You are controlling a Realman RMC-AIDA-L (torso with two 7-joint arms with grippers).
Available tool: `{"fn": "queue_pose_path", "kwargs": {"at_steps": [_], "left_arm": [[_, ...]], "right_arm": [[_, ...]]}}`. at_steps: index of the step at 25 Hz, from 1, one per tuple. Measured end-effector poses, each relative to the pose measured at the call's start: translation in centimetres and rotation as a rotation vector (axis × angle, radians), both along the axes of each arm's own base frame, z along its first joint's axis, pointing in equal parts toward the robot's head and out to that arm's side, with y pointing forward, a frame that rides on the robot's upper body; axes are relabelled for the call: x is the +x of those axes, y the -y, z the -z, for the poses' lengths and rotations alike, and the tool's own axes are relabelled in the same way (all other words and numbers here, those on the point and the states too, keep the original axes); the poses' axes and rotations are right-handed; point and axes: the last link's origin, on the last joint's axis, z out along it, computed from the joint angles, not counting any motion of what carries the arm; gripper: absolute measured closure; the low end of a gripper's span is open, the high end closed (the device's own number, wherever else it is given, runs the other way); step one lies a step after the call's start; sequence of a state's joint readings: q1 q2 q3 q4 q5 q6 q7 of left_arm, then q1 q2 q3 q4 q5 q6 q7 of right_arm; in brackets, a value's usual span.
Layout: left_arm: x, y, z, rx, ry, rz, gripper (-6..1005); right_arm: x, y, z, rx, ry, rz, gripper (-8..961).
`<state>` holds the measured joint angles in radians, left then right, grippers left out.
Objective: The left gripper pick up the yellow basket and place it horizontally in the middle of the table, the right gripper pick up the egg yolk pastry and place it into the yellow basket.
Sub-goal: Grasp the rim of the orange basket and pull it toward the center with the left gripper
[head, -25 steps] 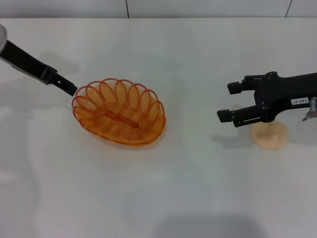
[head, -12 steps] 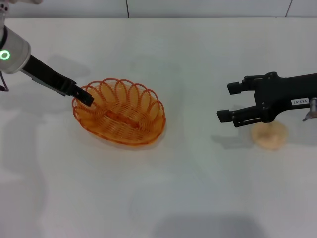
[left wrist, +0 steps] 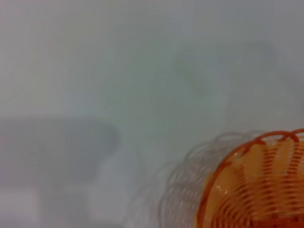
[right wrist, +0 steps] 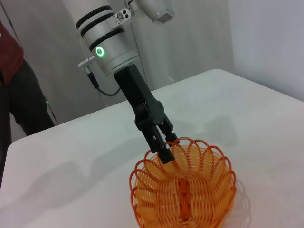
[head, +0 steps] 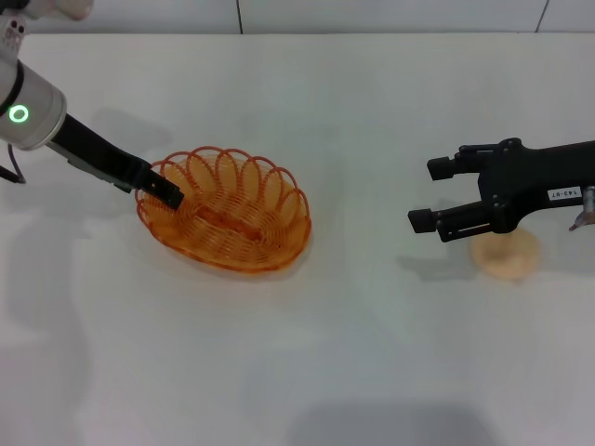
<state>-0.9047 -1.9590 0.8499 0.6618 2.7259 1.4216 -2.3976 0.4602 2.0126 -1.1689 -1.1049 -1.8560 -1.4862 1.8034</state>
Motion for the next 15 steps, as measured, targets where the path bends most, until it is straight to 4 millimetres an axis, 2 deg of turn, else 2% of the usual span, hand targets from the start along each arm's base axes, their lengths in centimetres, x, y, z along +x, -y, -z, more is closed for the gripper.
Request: {"fn": "queue_pose_path", "kwargs": {"at_steps": [13, 15], "left_arm": [[-0.21, -0.11, 0.43, 0.007, -0.002, -0.01, 152], [-0.22, -0.21, 0.41, 0.013, -0.003, -0.008, 219]], "right_arm": [[0.06, 0.02, 0.03, -0.001, 0.0, 0.002, 82], [0.13, 0.06, 0.04, -0.002, 0.0, 0.004, 82]]}}
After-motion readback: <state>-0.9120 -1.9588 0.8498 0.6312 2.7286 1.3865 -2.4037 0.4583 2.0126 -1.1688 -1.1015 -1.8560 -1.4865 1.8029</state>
